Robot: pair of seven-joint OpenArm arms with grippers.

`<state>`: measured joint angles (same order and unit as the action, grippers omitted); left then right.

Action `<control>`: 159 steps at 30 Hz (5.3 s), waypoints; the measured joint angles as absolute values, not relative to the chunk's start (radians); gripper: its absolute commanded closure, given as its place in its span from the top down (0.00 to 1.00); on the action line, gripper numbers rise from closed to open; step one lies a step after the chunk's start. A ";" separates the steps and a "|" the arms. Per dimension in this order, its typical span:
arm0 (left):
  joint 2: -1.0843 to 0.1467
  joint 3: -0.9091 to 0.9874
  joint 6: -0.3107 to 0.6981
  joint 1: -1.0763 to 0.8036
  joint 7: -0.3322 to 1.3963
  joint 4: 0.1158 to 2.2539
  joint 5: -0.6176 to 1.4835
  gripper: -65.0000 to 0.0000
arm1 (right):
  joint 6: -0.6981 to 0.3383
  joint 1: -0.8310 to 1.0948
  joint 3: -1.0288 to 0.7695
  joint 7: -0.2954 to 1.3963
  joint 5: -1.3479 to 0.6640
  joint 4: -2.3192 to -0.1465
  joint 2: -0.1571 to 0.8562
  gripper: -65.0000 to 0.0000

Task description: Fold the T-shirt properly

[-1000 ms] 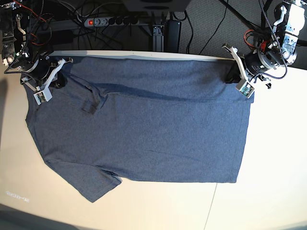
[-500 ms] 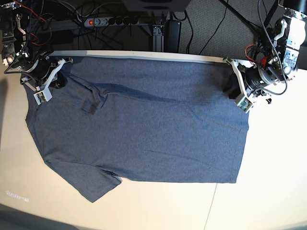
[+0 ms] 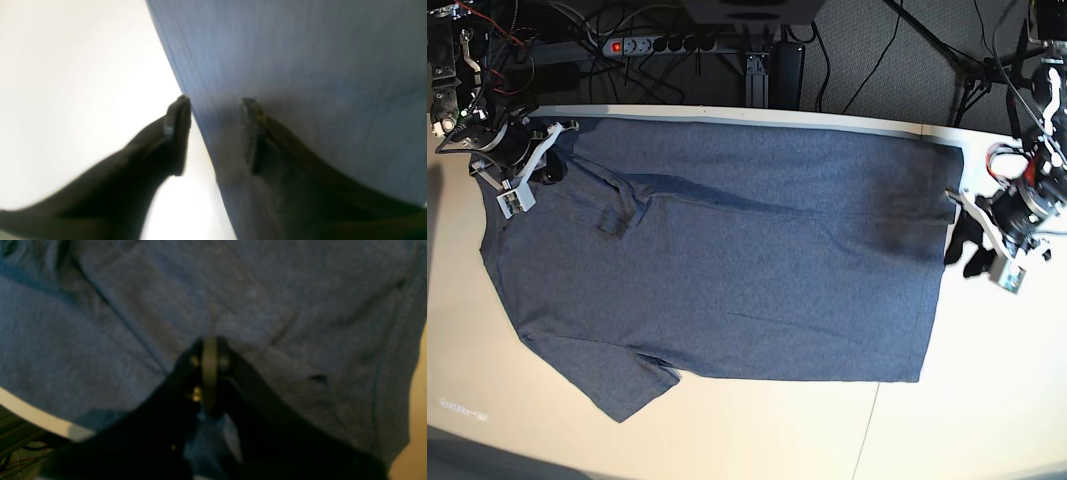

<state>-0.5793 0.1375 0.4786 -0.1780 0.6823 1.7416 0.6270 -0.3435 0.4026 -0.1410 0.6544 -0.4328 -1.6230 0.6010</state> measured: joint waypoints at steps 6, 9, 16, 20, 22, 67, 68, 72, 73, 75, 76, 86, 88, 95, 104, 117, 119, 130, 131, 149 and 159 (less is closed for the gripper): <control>-0.571 0.113 0.480 -0.017 0.709 1.496 0.696 0.59 | -0.344 0.404 -0.141 0.653 -0.433 -1.623 0.601 0.00; -0.551 0.108 0.498 0.081 0.708 1.342 0.738 0.59 | -0.344 0.404 -0.141 0.653 -0.430 -1.623 0.601 0.00; -0.519 0.110 0.543 0.277 0.734 1.034 0.846 0.59 | -0.344 0.405 -0.141 0.652 -0.430 -1.623 0.601 0.00; -0.492 0.111 0.556 0.350 0.740 0.911 0.875 0.59 | -0.344 0.405 -0.141 0.651 -0.430 -1.623 0.601 0.00; -0.468 0.111 0.560 0.385 0.740 0.855 0.881 0.59 | -0.344 0.405 -0.141 0.651 -0.430 -1.623 0.601 0.00; -0.302 0.110 0.576 0.560 0.515 0.484 0.773 0.00 | -0.344 0.404 -0.141 0.663 -0.450 -1.623 0.601 0.00; -0.302 0.110 0.576 0.560 0.515 0.484 0.771 0.00 | -0.344 0.404 -0.141 0.663 -0.450 -1.623 0.601 0.00; -0.302 0.110 0.576 0.560 0.516 0.484 0.741 0.00 | -0.344 0.404 -0.141 0.662 -0.450 -1.623 0.601 0.00; -0.302 0.110 0.576 0.560 0.516 0.484 0.741 0.00 | -0.344 0.404 -0.141 0.662 -0.450 -1.623 0.601 0.00; -0.302 0.110 0.576 0.560 0.516 0.484 0.741 0.00 | -0.344 0.405 -0.141 0.650 -0.449 -1.623 0.601 0.00; -0.302 0.110 0.576 0.560 0.516 0.484 0.741 0.00 | -0.344 0.405 -0.141 0.641 -0.450 -1.623 0.601 0.00; -0.302 0.110 0.576 0.560 0.520 0.484 0.711 0.00 | -0.344 0.414 -0.248 0.674 -0.494 -1.744 0.595 0.00; -0.302 0.110 0.576 0.561 0.520 0.484 0.710 0.00 | -0.344 0.397 -0.270 0.672 -0.514 -1.770 0.596 0.00; -0.302 0.110 0.576 0.561 0.532 0.484 0.711 0.00 | -0.344 0.275 -0.304 0.675 -0.497 -1.764 0.595 0.00; -0.302 0.111 0.576 0.569 0.569 0.487 0.676 0.00 | -0.312 -0.050 -0.311 0.673 -0.451 -1.396 0.595 0.00; -0.302 0.112 0.576 0.571 0.604 0.489 0.682 0.00 | -0.311 -0.463 -0.315 0.647 -0.481 -0.772 0.596 0.57; -0.302 0.112 0.576 0.571 0.606 0.489 0.684 0.00 | -0.319 -0.486 -0.315 0.651 -0.504 -0.686 0.596 0.57; -0.302 0.112 0.576 0.571 0.611 0.489 0.688 0.00 | -0.400 -0.507 -0.317 0.641 -0.626 -0.545 0.612 0.57; -0.302 0.112 0.576 0.571 0.612 0.489 0.688 0.00 | -0.408 -0.507 -0.317 0.641 -0.629 -0.545 0.609 0.57; -0.302 0.112 0.576 0.572 0.625 0.489 0.690 0.00 | -0.442 -0.598 -0.314 0.552 -0.391 -0.545 0.448 0.57; -0.302 0.112 0.576 0.572 0.628 0.490 0.691 0.00 | -0.442 -0.618 -0.210 0.538 -0.342 -0.545 0.435 0.53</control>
<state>-0.3023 0.1116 0.5762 0.5716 0.6285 0.4896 0.6910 -0.4419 -0.6178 -0.2096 0.5381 -0.3424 -0.5449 0.4351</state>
